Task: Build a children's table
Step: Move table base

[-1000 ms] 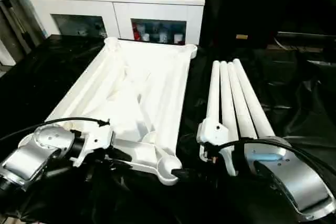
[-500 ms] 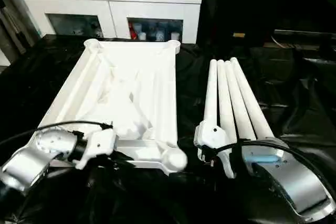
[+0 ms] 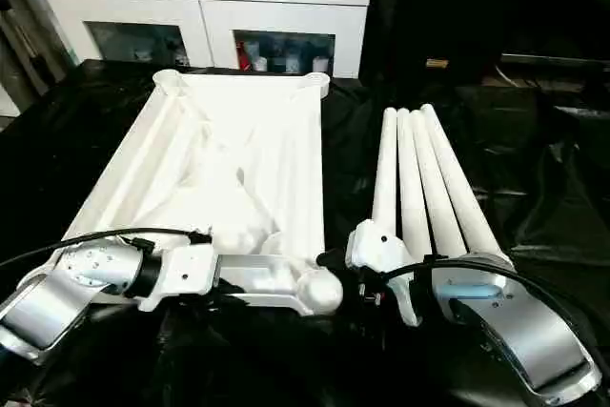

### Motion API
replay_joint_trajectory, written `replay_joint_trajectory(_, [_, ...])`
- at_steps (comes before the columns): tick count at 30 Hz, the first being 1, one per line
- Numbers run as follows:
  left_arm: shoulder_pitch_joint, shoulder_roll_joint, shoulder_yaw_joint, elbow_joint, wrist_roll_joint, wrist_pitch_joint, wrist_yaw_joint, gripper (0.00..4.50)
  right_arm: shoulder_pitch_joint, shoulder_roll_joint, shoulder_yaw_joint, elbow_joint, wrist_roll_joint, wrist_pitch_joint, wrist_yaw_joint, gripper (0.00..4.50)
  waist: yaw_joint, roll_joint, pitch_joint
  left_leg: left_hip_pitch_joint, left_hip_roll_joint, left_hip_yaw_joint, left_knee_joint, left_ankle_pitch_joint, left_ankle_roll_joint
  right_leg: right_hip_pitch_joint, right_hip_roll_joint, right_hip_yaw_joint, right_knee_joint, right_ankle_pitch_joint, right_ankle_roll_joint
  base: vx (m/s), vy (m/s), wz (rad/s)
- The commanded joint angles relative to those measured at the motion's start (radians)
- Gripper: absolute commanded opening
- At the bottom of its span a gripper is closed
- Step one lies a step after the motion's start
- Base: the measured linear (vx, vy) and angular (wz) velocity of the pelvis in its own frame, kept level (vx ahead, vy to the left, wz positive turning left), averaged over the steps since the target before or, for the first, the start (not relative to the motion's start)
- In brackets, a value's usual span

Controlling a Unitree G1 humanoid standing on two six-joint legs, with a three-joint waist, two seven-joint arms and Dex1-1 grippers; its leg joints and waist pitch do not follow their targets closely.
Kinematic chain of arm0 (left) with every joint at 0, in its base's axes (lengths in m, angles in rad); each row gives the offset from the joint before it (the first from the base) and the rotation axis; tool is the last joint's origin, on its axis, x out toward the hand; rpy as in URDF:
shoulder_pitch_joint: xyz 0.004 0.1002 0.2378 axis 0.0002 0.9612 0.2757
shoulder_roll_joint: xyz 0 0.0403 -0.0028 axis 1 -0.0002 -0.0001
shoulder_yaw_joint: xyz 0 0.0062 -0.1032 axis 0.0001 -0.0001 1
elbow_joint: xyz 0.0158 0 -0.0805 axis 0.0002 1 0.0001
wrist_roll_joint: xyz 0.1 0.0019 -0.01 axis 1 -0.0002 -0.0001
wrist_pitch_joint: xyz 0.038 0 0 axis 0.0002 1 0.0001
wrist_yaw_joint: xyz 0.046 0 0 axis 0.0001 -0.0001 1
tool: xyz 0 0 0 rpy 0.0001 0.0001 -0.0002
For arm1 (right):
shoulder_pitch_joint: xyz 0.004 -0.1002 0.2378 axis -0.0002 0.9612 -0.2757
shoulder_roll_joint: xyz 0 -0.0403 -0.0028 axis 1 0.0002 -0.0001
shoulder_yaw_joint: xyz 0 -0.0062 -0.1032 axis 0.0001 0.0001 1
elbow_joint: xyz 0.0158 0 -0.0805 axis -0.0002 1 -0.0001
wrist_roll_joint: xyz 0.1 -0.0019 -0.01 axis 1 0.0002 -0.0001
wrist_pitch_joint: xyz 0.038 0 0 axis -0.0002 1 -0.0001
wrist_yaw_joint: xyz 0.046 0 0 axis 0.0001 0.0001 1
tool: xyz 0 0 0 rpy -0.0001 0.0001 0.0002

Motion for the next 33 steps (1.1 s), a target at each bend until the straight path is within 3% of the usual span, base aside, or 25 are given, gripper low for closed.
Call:
replay_joint_trajectory(1, [-0.024,0.028,0.033,-0.044,0.046,-0.013,0.049,0.03,0.009,0.001,0.009,-0.015,-0.007,-0.017,-0.008,4.5,0.004,0.001,-0.052,0.002,0.073,-0.027,-0.095,-0.147,0.04,0.044,-0.068,0.039,-0.07,-0.092,-0.287,0.0,0.0,0.0])
replay_joint_trajectory(5, [-0.029,0.036,0.061,-0.039,0.076,0.02,0.105,0.03,0.011,0.009,0.009,-0.015,-0.009,-0.017,-0.019,4.5,0.003,0.007,-0.053,0.001,0.072,-0.029,-0.095,-0.147,0.036,0.045,-0.067,0.037,-0.067,-0.067,-0.295,0.0,0.0,0.0])
replay_joint_trajectory(11, [-0.024,0.032,0.088,-0.057,0.104,0.077,0.155,0.03,0.019,0.021,0.014,-0.013,-0.023,-0.024,-0.03,4.5,0.003,0.005,-0.053,0.0,0.071,-0.028,-0.093,-0.134,0.04,0.047,-0.067,0.037,-0.066,-0.046,-0.304,0.0,0.0,0.0])
replay_joint_trajectory(17, [0.009,-0.005,0.083,-0.099,0.066,0.12,0.173,0.03,0.013,0.026,0.015,-0.006,-0.032,-0.029,-0.039,4.5,0.008,0.005,-0.054,0.001,0.072,-0.028,-0.092,-0.123,0.046,0.047,-0.067,0.037,-0.065,-0.029,-0.311,0.0,0.0,0.0])
replay_joint_trajectory(24, [0.059,-0.031,0.065,-0.083,0.024,0.012,0.174,0.03,0.002,0.023,0.012,0.005,-0.049,-0.039,-0.047,4.5,0.015,0.003,-0.053,0.002,0.073,-0.026,-0.092,-0.134,0.056,0.045,-0.068,0.037,-0.067,-0.04,-0.306,0.0,0.0,0.0])
replay_joint_trajectory(25, [0.064,-0.031,0.066,-0.074,0.026,0.0,0.179,0.46,0.002,0.022,0.008,0.007,-0.048,-0.036,-0.049,4.5,0.016,0.001,-0.053,0.001,0.073,-0.026,-0.092,-0.134,0.057,0.045,-0.068,0.038,-0.067,-0.047,-0.302,0.0,0.0,0.0])
replay_joint_trajectory(29, [0.074,-0.019,0.068,-0.063,0.048,-0.001,0.188,0.86,0.001,0.017,-0.016,0.004,-0.03,-0.019,-0.054,4.5,0.018,0.0,-0.051,0.002,0.074,-0.026,-0.094,-0.146,0.052,0.043,-0.067,0.039,-0.07,-0.079,-0.288,0.0,0.0,0.0])
replay_joint_trajectory(30, [0.077,-0.009,0.075,-0.063,0.053,0.004,0.191,0.96,0.003,0.023,-0.04,0.0,-0.012,-0.004,-0.061,4.5,0.016,-0.008,-0.049,0.002,0.073,-0.025,-0.096,-0.158,0.046,0.044,-0.067,0.039,-0.073,-0.11,-0.278,0.0,0.0,0.0])
replay_joint_trajectory(33, [0.074,0.014,0.084,-0.044,0.092,-0.016,0.225,1.15,0.002,0.042,-0.081,-0.011,0.021,0.024,-0.079,4.5,0.016,-0.006,-0.048,0.003,0.072,-0.026,-0.095,-0.163,0.043,0.042,-0.067,0.041,-0.075,-0.147,-0.265,0.0,0.0,0.0])
